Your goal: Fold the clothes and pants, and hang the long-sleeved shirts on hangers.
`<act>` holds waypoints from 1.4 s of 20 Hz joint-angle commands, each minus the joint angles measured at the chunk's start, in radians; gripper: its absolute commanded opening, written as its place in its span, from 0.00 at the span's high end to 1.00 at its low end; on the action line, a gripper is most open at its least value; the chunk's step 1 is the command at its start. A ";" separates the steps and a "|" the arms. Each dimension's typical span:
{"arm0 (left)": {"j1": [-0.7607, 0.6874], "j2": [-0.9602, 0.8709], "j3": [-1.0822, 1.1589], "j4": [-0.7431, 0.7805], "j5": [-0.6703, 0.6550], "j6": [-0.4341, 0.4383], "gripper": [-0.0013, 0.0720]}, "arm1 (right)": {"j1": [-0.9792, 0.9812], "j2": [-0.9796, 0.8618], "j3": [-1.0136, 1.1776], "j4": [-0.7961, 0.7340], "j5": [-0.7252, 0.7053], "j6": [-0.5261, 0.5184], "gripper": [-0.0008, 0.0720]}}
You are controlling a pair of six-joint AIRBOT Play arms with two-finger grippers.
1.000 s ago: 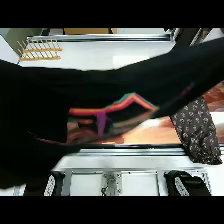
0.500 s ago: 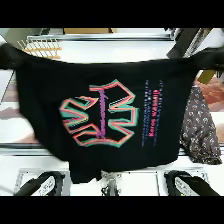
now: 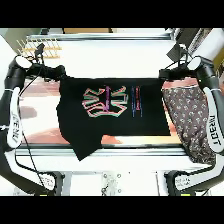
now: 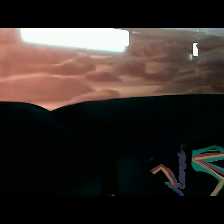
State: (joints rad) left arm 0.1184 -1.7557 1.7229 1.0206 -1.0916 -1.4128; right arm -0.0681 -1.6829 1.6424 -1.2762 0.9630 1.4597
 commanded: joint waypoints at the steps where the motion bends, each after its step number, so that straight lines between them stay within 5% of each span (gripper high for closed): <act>1: 0.000 -0.108 0.099 0.006 -0.009 -0.018 0.97 | 0.004 -0.060 0.015 0.000 -0.118 0.090 0.97; 18: 0.016 0.053 -0.397 0.058 0.032 0.035 0.97 | 0.043 0.047 -0.337 -0.040 -0.002 0.119 0.95; 19: 0.021 0.053 -0.378 0.060 0.019 0.010 0.75 | 0.043 0.053 -0.336 -0.024 0.014 0.119 0.87; 20: 0.025 0.053 -0.348 0.060 -0.004 -0.016 0.37 | 0.043 0.065 -0.336 -0.022 0.042 0.119 0.48; 21: 0.038 0.056 -0.311 0.060 -0.038 -0.031 0.29 | 0.043 0.088 -0.337 -0.031 0.080 0.119 0.14; 28: 0.099 0.357 -0.529 0.061 -0.060 -0.066 0.29 | -0.051 0.483 -0.593 -0.179 0.180 0.137 0.15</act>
State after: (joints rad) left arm 0.2016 -1.5208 1.3128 1.0817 -1.1416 -1.4609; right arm -0.0677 -1.3602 1.1896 -1.4189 1.1076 1.5791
